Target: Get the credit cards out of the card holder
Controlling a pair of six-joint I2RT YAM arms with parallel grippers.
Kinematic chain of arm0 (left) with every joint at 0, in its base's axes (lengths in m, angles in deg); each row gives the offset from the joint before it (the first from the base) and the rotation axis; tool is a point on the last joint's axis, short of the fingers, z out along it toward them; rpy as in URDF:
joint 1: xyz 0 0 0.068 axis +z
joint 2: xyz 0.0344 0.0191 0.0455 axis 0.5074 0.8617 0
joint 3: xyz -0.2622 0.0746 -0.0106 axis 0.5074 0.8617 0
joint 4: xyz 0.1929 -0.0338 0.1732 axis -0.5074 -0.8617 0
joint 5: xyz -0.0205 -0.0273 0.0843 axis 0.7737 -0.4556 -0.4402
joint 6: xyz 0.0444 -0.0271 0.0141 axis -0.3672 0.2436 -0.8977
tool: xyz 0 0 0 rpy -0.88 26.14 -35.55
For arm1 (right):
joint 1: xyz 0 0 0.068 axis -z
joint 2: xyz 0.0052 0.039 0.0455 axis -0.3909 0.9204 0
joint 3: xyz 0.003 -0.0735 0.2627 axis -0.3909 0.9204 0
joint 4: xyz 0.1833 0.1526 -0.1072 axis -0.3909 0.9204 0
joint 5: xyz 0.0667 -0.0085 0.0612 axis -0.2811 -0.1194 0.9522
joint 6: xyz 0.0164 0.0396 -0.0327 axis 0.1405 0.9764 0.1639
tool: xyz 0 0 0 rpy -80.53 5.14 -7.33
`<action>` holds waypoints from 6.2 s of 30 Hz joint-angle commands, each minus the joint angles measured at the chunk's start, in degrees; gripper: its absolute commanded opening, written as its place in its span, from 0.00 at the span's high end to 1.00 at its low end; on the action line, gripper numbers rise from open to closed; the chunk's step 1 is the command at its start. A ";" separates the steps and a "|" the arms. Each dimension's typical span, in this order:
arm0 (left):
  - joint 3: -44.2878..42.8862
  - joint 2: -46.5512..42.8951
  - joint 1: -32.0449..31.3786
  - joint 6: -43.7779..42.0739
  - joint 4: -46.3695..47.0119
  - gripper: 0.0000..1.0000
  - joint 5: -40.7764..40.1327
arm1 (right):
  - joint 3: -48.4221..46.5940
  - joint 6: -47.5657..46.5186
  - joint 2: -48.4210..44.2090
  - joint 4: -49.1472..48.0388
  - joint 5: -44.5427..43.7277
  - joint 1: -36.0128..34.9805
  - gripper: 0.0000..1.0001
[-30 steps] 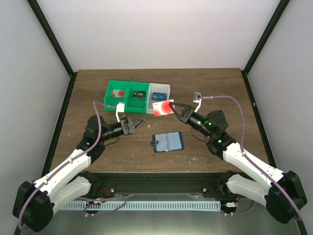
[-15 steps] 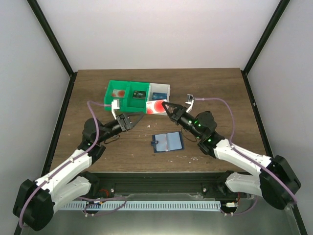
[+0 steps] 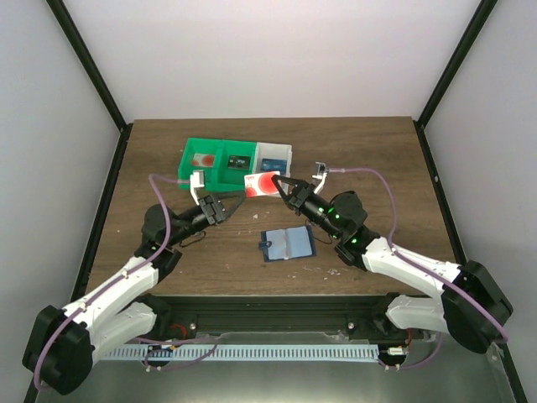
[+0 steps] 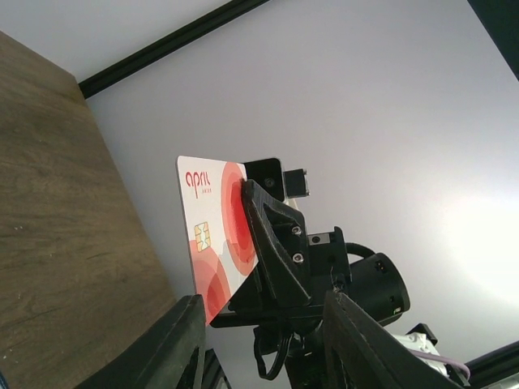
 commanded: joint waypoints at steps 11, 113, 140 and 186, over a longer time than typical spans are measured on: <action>-0.78 1.02 0.08 -0.03 1.54 0.53 1.66 | -2.30 -0.65 -1.02 -0.46 -2.98 -0.75 0.99; -72.10 67.69 33.21 -54.11 -70.85 0.98 -4.56 | 7.19 -26.33 -30.28 37.15 -0.43 -1.24 0.00; -75.93 72.62 30.84 -54.06 -69.92 0.85 -8.09 | 9.14 -24.72 -39.12 42.33 -7.02 -1.23 0.00; -77.90 69.55 30.67 -51.76 -65.19 0.65 -13.90 | 9.39 -21.41 -43.14 47.28 -10.94 -1.23 0.00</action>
